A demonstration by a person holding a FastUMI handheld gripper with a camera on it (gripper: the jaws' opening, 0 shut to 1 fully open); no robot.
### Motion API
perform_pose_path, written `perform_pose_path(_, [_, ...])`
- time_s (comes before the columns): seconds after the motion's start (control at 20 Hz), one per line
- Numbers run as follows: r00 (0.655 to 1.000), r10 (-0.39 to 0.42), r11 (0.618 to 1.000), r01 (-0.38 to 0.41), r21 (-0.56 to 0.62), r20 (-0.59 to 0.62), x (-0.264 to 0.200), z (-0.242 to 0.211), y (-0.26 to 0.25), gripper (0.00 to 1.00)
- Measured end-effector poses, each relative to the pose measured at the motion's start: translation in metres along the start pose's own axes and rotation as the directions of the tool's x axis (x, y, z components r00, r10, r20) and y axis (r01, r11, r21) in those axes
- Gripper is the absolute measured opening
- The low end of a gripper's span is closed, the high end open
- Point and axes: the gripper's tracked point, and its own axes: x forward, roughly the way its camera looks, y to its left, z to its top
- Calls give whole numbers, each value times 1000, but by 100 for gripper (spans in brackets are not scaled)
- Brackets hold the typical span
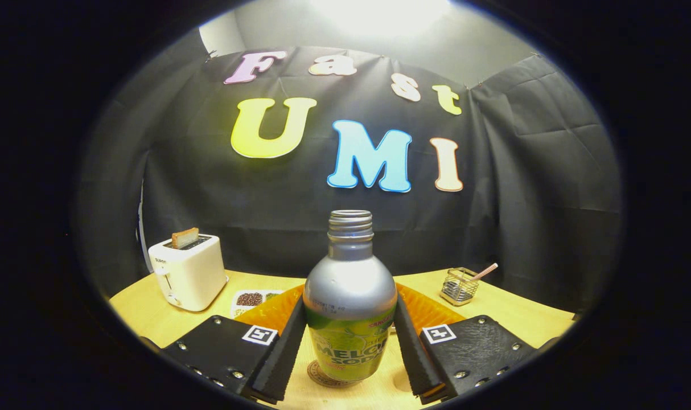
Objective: Take the bottle from table, then pour the juice into the cup, finally place the bottle on the coaster
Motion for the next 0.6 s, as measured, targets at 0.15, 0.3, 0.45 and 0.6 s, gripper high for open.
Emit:
perform_pose_path(0.15, [999,18,1000,-18,2,-33,12,-22,8,78])
perform_pose_path(0.3, [997,36,999,-37,-16,-66,25,-45,13,78])
perform_pose_path(0.45, [997,36,999,-38,-30,-75,32,-59,15,78])
perform_pose_path(0.6, [995,50,998,-53,-33,-84,38,-71,20,78])
